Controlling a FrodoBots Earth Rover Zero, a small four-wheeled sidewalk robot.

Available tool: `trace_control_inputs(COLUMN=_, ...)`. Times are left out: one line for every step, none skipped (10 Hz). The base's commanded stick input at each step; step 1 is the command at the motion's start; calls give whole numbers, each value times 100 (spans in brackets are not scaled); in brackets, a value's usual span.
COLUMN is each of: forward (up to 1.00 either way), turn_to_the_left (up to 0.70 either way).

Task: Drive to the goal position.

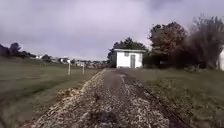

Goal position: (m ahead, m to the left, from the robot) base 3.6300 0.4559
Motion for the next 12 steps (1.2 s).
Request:
trace_control_inputs(forward=66, turn_to_the_left=0)
trace_control_inputs(forward=66, turn_to_the_left=0)
trace_control_inputs(forward=66, turn_to_the_left=0)
trace_control_inputs(forward=66, turn_to_the_left=0)
trace_control_inputs(forward=64, turn_to_the_left=0)
trace_control_inputs(forward=61, turn_to_the_left=0)
trace_control_inputs(forward=64, turn_to_the_left=0)
trace_control_inputs(forward=65, turn_to_the_left=0)
trace_control_inputs(forward=65, turn_to_the_left=0)
trace_control_inputs(forward=65, turn_to_the_left=0)
trace_control_inputs(forward=62, turn_to_the_left=0)
trace_control_inputs(forward=60, turn_to_the_left=0)
